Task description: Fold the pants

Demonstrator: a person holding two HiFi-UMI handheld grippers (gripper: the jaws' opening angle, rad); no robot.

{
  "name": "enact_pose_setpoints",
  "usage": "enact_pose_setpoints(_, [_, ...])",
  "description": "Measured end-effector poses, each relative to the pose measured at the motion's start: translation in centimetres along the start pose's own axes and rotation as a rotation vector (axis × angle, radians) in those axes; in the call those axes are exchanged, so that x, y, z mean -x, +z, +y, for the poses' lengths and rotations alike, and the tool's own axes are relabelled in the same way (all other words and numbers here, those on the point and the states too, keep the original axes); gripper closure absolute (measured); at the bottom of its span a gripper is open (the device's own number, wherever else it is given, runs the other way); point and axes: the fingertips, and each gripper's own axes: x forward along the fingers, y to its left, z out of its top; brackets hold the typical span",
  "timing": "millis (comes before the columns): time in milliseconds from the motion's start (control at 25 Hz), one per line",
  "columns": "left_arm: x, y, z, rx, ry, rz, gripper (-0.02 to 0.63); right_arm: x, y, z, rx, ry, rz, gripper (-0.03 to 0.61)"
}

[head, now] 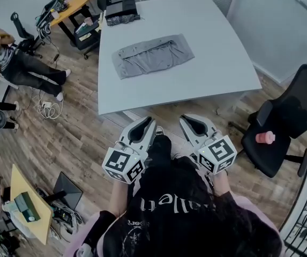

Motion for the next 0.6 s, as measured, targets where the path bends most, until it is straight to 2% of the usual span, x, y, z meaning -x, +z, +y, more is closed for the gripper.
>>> enact_pose_setpoints(600, [0.6,0.0,-1.8,-0.001,0.006,-0.020,0.548,1.7,-0.2,0.5,0.026,0.008,-0.001,0.549])
